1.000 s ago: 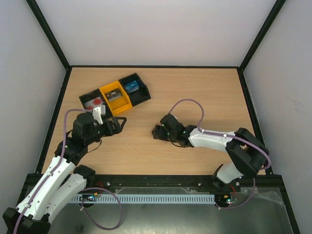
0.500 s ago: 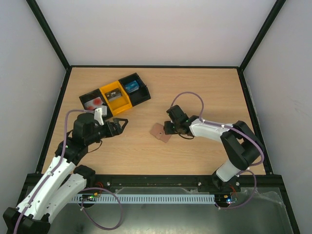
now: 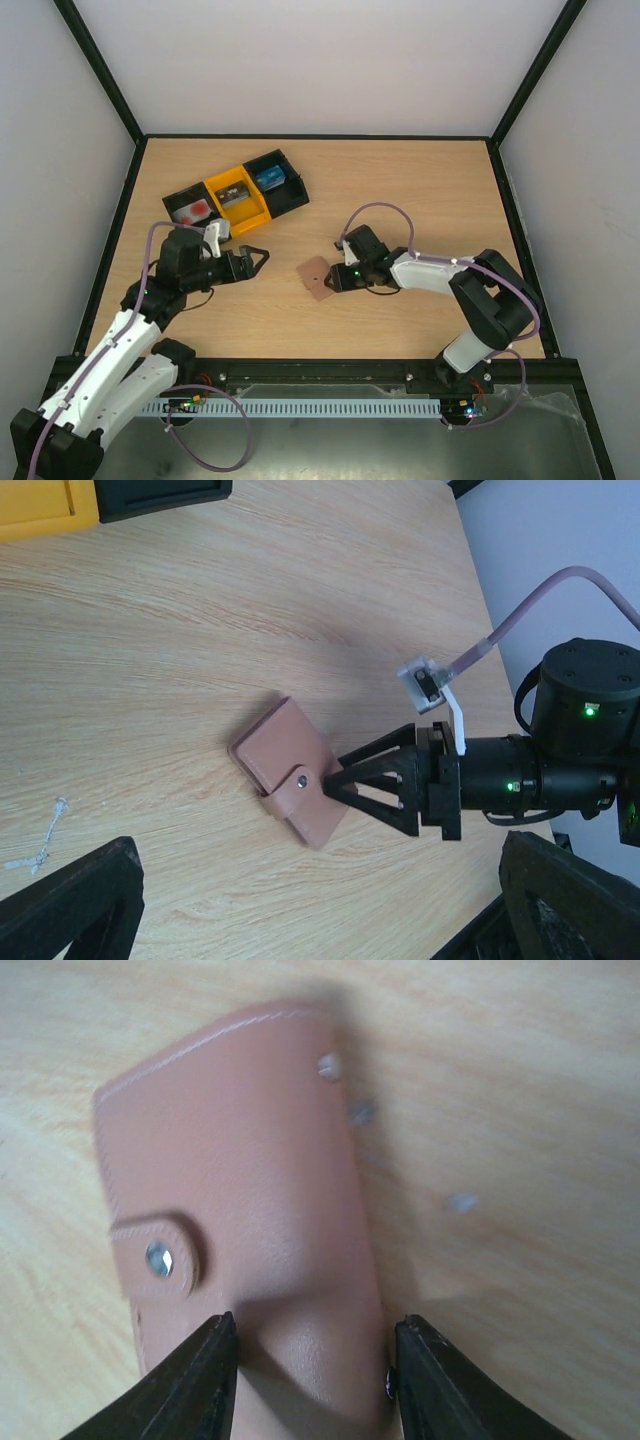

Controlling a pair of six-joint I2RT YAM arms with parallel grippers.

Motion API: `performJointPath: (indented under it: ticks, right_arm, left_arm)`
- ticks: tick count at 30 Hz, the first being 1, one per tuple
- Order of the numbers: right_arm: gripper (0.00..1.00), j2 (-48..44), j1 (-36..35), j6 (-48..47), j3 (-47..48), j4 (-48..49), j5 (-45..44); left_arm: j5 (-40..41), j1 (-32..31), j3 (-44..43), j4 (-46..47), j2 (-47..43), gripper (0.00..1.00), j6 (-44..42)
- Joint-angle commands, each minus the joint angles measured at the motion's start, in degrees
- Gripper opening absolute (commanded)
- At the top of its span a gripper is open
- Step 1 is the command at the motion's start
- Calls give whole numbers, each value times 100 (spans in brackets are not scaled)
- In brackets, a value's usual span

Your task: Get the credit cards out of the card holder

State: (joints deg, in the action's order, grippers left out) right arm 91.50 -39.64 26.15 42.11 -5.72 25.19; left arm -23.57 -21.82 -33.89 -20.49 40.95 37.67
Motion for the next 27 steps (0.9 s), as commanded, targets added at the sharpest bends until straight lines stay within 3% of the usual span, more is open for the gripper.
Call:
performJointPath:
  ticks: [1,10,16,22,27]
  right_arm:
    - [42,-167,-217,130,-204,215,789]
    - [46,-203,-262,464,-73,124,-362]
    - [46,117,-264,997,-233,901,-116]
    - [39,534,-259,1307,-344,1379,146]
    - [21,431,-265,1370,-469,1409,14]
  left_arm:
    - [-196,20,123,162,94,97,56]
    - [-605,-81,452,689,354,94,242]
    - [-516,-185,564,656,442,93,273]
    - [-484,-232,765,801,385,90,467]
    - [-395,-275,796,749,456,86,449]
